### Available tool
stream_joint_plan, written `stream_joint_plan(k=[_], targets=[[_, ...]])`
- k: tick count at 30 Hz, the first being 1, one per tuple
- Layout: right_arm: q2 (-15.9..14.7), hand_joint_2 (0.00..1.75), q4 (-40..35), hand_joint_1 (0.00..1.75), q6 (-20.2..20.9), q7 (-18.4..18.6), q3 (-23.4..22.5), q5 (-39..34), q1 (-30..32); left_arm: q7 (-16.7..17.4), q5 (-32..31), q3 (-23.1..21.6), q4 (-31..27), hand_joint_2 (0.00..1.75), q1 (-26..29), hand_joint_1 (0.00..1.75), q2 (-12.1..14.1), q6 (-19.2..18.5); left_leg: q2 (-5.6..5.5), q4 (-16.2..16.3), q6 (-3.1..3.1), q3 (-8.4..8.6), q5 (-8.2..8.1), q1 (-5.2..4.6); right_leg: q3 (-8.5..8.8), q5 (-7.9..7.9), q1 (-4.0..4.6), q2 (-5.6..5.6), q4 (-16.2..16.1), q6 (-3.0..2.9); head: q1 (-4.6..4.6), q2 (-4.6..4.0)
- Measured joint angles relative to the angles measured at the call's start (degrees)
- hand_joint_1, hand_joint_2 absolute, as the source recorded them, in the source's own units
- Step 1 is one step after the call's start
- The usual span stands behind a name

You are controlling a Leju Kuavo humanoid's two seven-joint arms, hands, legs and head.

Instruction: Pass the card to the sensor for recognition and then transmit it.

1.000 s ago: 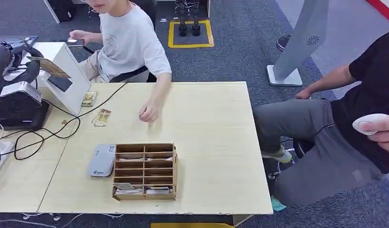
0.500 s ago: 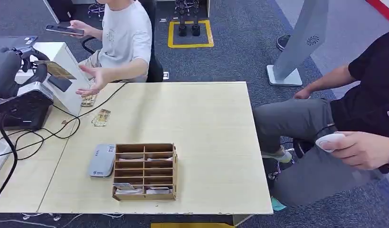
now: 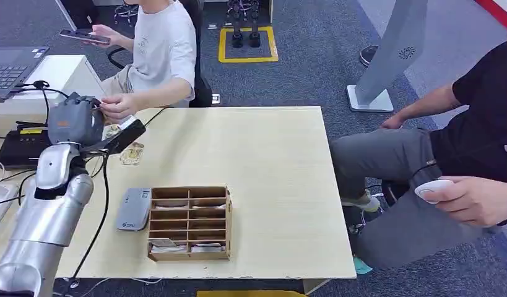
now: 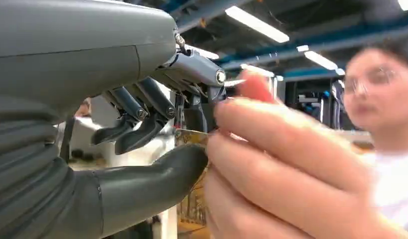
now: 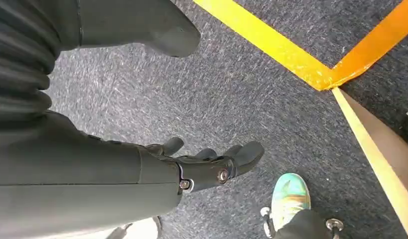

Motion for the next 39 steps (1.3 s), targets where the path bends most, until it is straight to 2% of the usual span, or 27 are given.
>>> stream_joint_plan(k=[4, 10, 22, 31, 32, 33, 36, 39], targets=[[0.0, 1.75, -0.1, 0.00, 0.2, 0.2, 0.0, 0.2, 0.0, -0.5, -0.2, 0.1, 5.4, 1.75, 0.0, 1.75, -2.9, 1.4, 0.00, 0.0, 0.01, -0.03, -0.03, 0.00, -0.03, -0.01, 0.00, 0.00, 0.0, 0.00, 0.02, 0.00], [0.0, 1.75, -0.1, 0.00, 0.2, 0.2, 0.0, 0.8, 0.0, -1.4, 0.0, 0.7, 9.0, 1.75, 0.0, 1.75, -4.6, 1.1, 0.00, 0.0, 0.01, -0.09, -0.03, 0.01, -0.10, -0.01, 0.01, -0.01, 0.0, 0.00, 0.02, 0.00], [0.0, 1.75, -0.2, 0.00, 0.2, 0.2, 0.0, 1.5, -0.2, -3.8, 0.2, 1.7, 12.3, 1.75, -0.5, 1.75, -5.6, -0.3, 0.00, 0.0, 0.01, -0.10, -0.02, 0.01, -0.11, -0.01, 0.01, -0.01, 0.0, 0.00, 0.02, 0.00], [0.0, 1.75, -0.2, 0.00, 0.2, 0.4, 0.0, 1.8, -0.3, -3.9, 0.4, 1.9, 13.2, 1.75, -0.6, 1.75, -5.8, -0.3, 0.00, 0.0, 0.01, -0.10, -0.02, 0.02, -0.11, -0.01, 0.01, -0.01, 0.0, 0.00, 0.02, 0.00], [0.0, 1.75, -0.2, 0.00, 0.2, 0.4, 0.0, 1.8, -0.3, -3.9, 0.4, 1.9, 13.3, 1.75, -0.7, 0.19, -5.8, -0.3, 0.00, 0.0, 0.01, -0.10, -0.02, 0.02, -0.11, -0.01, 0.01, -0.01, 0.0, 0.00, 0.02, 0.00], [0.0, 1.75, -0.2, 0.00, 0.1, 0.4, 0.0, 1.8, -0.3, -4.1, 0.6, 2.1, 13.3, 1.75, -0.7, 0.00, -5.9, -0.3, 0.00, 0.0, 0.01, -0.10, -0.02, 0.02, -0.11, -0.01, 0.01, -0.01, 0.0, 0.00, 0.02, 0.00], [0.0, 1.75, -0.2, 0.00, 0.1, 0.4, -0.1, 1.8, -0.3, -5.2, 2.3, 2.7, 13.4, 1.75, -0.7, 0.00, -6.1, 0.0, -0.01, 0.0, 0.01, -0.10, -0.02, 0.02, -0.11, -0.01, 0.01, -0.01, 0.0, 0.00, 0.02, 0.00], [0.0, 1.75, -0.2, 0.00, 0.1, 0.3, -0.4, 1.9, -0.3, -10.5, 12.4, 4.5, 13.3, 1.75, -0.4, 0.00, -6.6, -0.3, -0.01, 0.0, 0.01, -0.11, -0.02, 0.01, -0.10, -0.01, 0.01, -0.01, 0.0, 0.00, 0.02, 0.00]])
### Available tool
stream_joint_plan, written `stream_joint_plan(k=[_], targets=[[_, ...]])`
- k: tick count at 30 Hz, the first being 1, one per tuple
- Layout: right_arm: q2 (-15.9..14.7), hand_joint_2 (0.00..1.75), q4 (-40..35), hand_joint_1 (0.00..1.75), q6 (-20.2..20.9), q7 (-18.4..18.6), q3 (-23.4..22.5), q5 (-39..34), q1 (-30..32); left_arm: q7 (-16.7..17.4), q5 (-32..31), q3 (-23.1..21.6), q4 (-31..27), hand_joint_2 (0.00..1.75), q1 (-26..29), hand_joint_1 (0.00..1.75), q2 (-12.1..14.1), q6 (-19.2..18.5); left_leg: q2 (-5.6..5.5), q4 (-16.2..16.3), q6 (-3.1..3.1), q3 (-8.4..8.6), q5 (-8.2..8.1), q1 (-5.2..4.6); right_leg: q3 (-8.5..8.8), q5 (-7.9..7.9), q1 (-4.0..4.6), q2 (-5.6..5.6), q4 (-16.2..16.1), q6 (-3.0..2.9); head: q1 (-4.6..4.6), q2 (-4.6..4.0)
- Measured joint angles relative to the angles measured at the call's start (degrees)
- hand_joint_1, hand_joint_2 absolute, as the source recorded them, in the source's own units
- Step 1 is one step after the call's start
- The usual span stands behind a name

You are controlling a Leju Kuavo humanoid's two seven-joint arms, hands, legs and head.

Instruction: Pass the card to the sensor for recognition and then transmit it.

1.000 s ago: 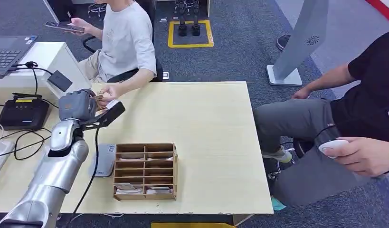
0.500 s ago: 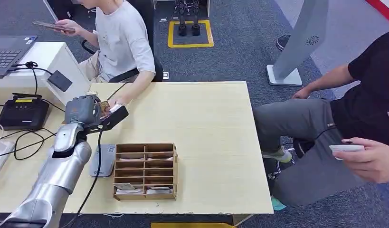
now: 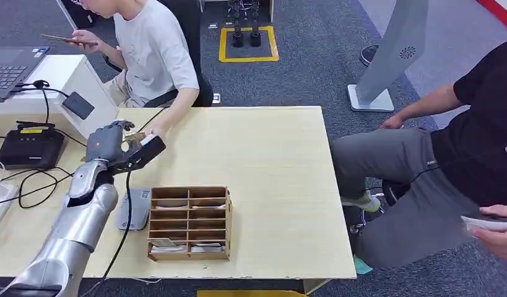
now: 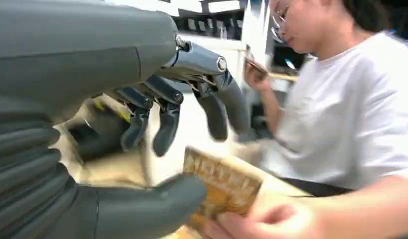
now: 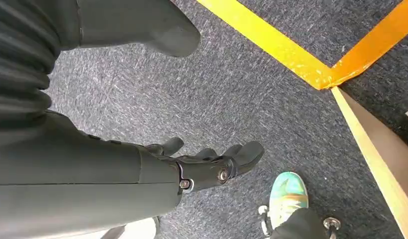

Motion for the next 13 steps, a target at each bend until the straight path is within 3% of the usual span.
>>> stream_joint_plan(k=[2, 10, 13], targets=[[0.0, 1.75, 0.0, 0.00, -0.1, 0.0, -0.4, 0.1, 0.0, -2.3, 4.8, 1.8, -0.7, 1.75, 0.7, 0.00, -0.3, 0.3, 0.03, 0.0, 0.00, 0.00, 0.00, 0.00, 0.00, 0.00, 0.00, 0.03, 0.0, 0.00, 0.00, 0.00], [0.0, 1.75, 0.0, 0.00, -0.5, 0.0, -1.1, 0.1, 0.4, -7.0, 14.2, 8.0, -3.4, 1.75, 3.7, 0.00, 0.2, 0.6, 0.00, 0.0, 0.00, -0.01, 0.00, 0.01, -0.01, -0.01, 0.01, 0.02, 0.0, 0.00, 0.00, 0.00], [0.0, 1.75, 0.0, 0.00, -0.8, -0.2, -1.6, 0.0, 0.4, -8.5, 16.2, 9.9, -4.9, 1.75, 5.7, 0.00, 0.7, 2.5, 0.02, 0.0, 0.00, -0.02, 0.00, 0.01, 0.00, -0.01, 0.01, 0.02, 0.0, 0.00, 0.00, 0.00]])
